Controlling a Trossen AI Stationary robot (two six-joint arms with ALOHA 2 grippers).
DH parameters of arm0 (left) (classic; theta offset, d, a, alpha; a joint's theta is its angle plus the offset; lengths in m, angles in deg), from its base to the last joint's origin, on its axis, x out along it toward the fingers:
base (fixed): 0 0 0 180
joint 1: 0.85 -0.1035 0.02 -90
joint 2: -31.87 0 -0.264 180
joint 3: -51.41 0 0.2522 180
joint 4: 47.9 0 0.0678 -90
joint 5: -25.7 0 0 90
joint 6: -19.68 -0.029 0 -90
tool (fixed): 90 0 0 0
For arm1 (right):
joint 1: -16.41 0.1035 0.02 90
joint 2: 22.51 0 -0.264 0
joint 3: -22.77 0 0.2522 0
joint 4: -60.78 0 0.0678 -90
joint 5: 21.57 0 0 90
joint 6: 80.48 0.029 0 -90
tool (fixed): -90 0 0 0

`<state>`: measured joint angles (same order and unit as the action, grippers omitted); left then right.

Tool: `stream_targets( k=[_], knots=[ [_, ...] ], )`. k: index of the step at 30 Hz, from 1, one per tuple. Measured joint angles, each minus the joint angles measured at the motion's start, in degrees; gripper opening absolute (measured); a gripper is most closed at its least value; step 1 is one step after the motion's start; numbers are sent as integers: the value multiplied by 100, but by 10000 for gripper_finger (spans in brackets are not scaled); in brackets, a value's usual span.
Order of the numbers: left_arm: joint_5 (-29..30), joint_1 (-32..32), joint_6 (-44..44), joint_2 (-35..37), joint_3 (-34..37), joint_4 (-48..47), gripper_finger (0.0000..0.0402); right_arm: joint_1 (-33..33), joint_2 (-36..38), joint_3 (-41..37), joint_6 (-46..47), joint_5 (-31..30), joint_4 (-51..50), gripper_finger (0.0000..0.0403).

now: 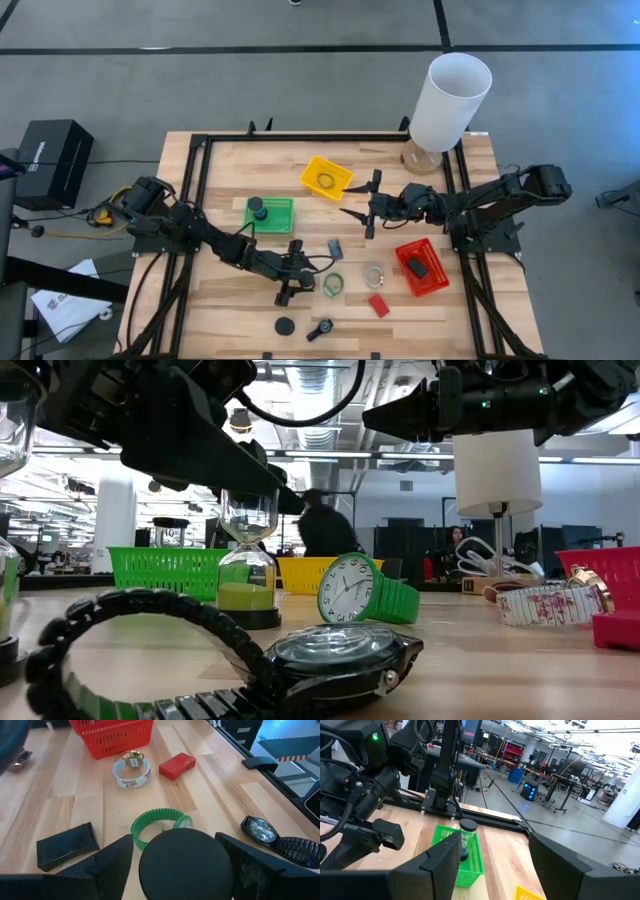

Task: Pick & Place Office items
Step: Put the top green hourglass into the green basket

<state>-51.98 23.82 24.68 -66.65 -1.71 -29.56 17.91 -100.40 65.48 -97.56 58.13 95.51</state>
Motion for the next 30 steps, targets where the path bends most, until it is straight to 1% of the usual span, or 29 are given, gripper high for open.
stream_targets(
  k=[3, 11, 14, 16, 22, 27, 30],
  knots=[
    [-28, 0, 2, 0, 0, -1, 260, -2, 0, 0, 0, 0, 0, 224],
    [-60, 0, -1, 0, 0, -8, 213, 0, 0, 0, 0, 0, 0, 224],
    [-59, 0, 0, 0, 0, -7, 202, -1, 0, 0, 1, 0, 0, 224],
    [-59, 0, 2, 0, 0, -7, 202, -2, 0, 0, 4, 0, 0, 224],
    [-7, 0, -16, 0, 0, -1, 225, -2, 0, 0, 12, 0, 0, 224],
    [-2, -33, -5, 161, 2, -58, 204, 4, 0, -2, 17, 2, -4, 224],
    [4, -33, -17, 388, 7, -71, 201, 4, 0, -2, 16, 0, -4, 224]
  ],
)
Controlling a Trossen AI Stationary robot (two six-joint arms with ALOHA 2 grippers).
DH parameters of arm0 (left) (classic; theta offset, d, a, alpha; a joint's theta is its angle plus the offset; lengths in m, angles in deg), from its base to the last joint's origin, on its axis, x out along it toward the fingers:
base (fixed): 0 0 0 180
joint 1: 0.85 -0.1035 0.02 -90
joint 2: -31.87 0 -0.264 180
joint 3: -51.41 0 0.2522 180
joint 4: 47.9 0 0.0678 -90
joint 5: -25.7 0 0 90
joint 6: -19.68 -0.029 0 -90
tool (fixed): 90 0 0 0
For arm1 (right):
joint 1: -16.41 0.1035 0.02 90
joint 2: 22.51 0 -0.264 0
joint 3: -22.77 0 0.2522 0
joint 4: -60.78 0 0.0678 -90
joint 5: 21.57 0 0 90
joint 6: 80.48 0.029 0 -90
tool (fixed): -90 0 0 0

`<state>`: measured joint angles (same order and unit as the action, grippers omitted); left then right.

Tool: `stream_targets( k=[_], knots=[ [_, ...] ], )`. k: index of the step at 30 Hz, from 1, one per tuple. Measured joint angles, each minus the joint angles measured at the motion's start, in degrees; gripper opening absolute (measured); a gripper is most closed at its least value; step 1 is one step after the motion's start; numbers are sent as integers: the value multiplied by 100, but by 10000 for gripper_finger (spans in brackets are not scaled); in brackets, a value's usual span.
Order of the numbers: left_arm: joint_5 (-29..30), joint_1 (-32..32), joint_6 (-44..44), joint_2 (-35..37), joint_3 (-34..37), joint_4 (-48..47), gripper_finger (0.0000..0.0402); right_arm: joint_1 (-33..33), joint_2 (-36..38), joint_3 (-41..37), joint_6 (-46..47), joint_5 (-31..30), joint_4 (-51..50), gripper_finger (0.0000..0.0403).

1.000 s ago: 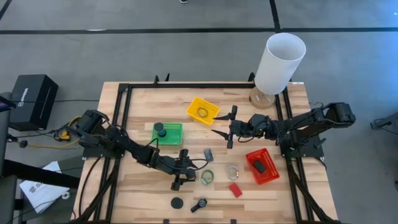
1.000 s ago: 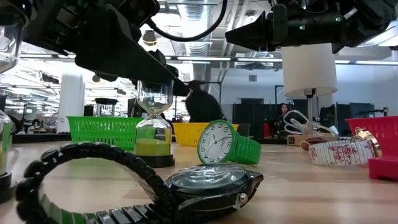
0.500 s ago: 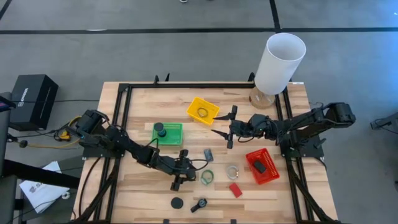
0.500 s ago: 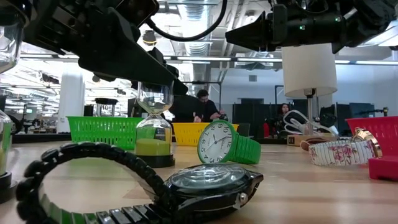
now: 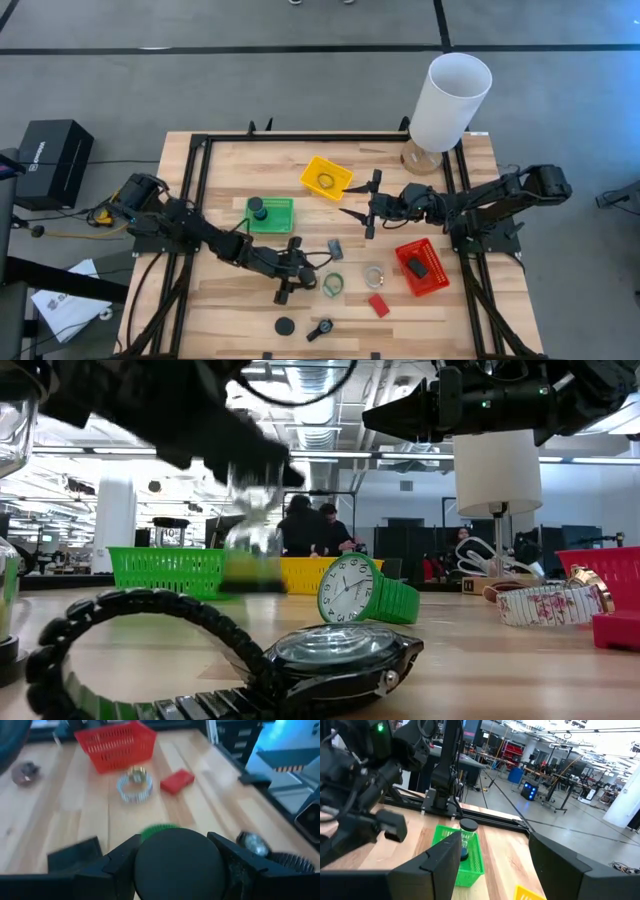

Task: Pick & Place Office items
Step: Put the top green hourglass into the green basket

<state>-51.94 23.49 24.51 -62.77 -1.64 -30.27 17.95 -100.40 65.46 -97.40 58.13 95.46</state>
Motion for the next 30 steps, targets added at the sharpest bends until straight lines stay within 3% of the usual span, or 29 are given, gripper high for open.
stream_targets(
  k=[7, 12, 15, 20, 30],
  knots=[
    [306, -2, -7, 927, -8, -963, 225, 0, 0, 0, -1, 1, 0, 224],
    [995, -13, -26, 1714, -7, -1917, 188, 0, 0, 0, -1, 2, 0, 224],
    [919, -93, 72, 2004, -7, -2130, 163, 0, 0, 0, -1, 2, 0, 224],
    [814, -155, 145, 2032, -7, -2225, 157, 0, 0, 0, -1, 2, 2, 224],
    [825, -140, 145, 1281, -4, -2204, 221, -9, 0, 0, -3, 2, 1, 224]
  ],
)
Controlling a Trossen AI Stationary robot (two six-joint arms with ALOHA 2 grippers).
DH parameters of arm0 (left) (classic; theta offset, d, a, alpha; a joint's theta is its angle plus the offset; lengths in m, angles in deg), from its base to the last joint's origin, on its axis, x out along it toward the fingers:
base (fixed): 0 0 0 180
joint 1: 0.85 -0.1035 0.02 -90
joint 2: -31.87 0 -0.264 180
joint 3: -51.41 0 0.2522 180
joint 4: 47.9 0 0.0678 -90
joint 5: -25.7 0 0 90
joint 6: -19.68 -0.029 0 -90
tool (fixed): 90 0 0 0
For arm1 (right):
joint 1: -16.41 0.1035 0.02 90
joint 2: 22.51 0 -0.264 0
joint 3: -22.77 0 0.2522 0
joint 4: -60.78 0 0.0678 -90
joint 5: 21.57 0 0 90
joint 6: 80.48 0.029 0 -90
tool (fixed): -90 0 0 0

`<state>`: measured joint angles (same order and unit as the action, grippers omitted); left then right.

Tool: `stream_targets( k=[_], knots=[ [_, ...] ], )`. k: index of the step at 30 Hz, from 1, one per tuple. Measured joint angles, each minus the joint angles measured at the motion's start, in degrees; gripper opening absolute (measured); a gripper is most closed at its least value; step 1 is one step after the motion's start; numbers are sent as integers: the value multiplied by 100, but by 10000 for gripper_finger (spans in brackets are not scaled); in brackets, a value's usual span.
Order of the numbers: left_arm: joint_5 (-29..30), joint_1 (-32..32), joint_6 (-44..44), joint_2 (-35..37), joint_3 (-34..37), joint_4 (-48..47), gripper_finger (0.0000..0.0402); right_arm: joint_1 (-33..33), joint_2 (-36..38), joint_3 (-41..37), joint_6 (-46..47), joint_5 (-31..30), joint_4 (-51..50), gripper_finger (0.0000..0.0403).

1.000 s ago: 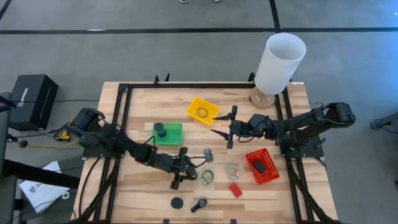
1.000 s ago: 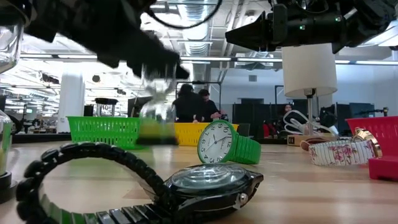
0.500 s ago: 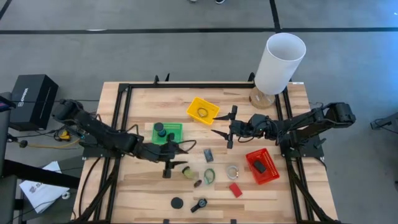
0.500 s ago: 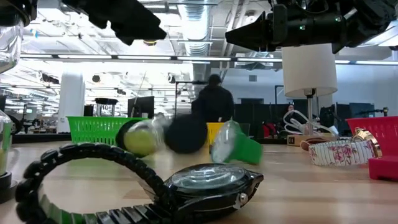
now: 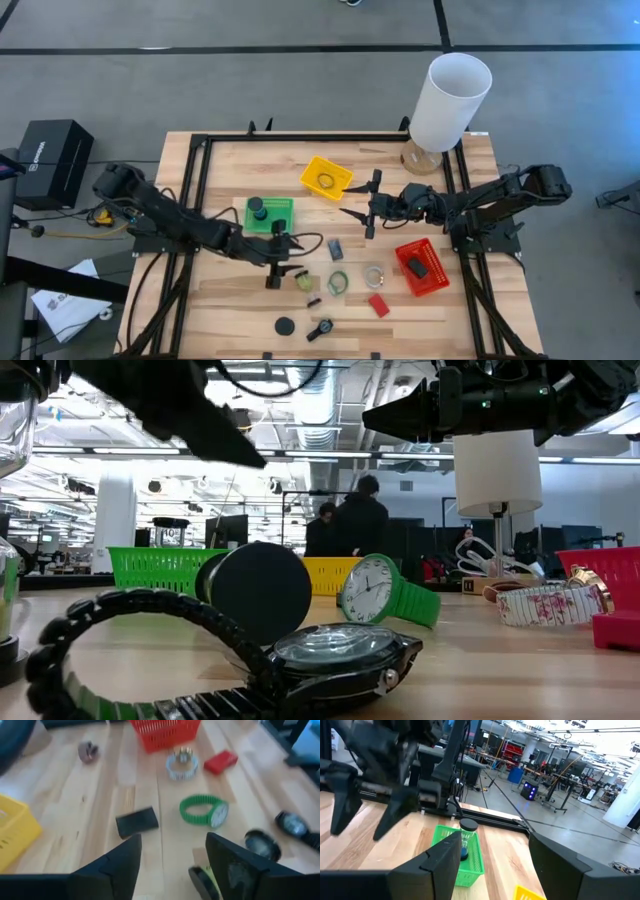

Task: Pick & Place Office items
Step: Put the top green hourglass into the green basket

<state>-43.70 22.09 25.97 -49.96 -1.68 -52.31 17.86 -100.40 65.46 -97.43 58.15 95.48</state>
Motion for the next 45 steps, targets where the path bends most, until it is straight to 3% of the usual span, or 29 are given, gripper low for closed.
stream_targets(
  k=[6, 14, 39, 41, 45],
  knots=[
    [-174, 0, 19, -543, 0, 302, 241, 0, 0, 0, 0, 0, -1, 224],
    [-305, 0, 168, -1078, 0, 718, 227, 0, 0, 0, 0, 0, -45, 224],
    [-309, 0, 152, -1138, 0, 873, 214, 0, 0, 0, 0, -2, -44, 224],
    [-484, 0, -31, -1138, 0, 873, 219, 0, 0, 0, 0, -2, -43, 224],
    [-1431, -66, -794, -1138, 0, 871, 231, 0, 0, 0, -1, -2, -44, 224]
  ],
)
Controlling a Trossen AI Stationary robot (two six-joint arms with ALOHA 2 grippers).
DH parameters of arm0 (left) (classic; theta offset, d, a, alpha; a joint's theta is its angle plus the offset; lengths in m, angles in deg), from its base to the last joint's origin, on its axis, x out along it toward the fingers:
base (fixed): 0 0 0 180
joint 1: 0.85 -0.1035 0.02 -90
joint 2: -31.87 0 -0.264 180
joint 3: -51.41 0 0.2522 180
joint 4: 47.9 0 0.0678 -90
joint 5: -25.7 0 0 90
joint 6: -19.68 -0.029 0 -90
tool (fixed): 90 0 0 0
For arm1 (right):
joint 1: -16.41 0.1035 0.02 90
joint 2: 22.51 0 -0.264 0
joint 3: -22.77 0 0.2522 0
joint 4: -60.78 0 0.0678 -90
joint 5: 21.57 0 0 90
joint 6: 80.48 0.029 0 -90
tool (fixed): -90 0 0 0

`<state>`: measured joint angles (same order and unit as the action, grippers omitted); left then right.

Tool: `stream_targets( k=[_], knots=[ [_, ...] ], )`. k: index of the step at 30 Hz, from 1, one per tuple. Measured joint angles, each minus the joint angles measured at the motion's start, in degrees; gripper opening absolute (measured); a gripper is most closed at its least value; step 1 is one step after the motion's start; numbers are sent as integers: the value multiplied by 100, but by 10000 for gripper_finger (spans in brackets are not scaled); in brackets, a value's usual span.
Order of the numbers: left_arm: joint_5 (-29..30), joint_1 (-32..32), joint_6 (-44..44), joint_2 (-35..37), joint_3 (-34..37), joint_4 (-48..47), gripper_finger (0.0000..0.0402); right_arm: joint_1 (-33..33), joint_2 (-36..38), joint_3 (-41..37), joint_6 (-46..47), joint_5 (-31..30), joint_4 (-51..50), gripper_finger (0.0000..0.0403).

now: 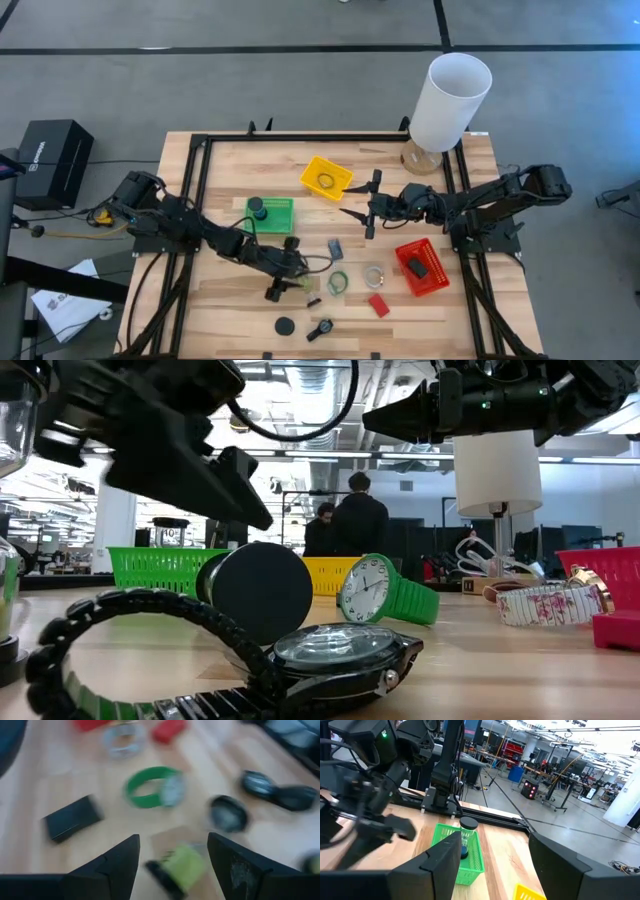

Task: Pick & Place Office items
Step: Put the top green hourglass into the green basket

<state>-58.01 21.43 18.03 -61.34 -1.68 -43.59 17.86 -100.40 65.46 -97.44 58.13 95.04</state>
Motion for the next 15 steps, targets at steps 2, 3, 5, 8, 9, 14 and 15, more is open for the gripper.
stream_targets(
  k=[2, 3, 5, 8, 9, 14, 15],
  knots=[
    [-482, -117, -232, 0, 0, -2, 239, 1, 0, 0, -2, 0, 1, 224],
    [-670, -206, -279, 0, 0, -9, 243, -1, 0, 0, -7, 0, 0, 224],
    [-1009, -408, -515, 0, 0, -57, 250, -2, 0, 0, -12, 0, 1, 224],
    [-1326, -677, -954, 2, -2, -199, 258, -9, 0, 0, -12, 0, 1, 224],
    [-1448, -740, -1048, 2, -2, -215, 259, -9, 0, 0, -12, 0, 1, 224],
    [-2082, -845, -1569, 4, -2, -247, 259, -9, 0, 0, -10, 0, 1, 224],
    [-2090, -845, -1645, 4, -2, -251, 259, -9, 0, 0, -10, 0, 1, 224]
  ],
)
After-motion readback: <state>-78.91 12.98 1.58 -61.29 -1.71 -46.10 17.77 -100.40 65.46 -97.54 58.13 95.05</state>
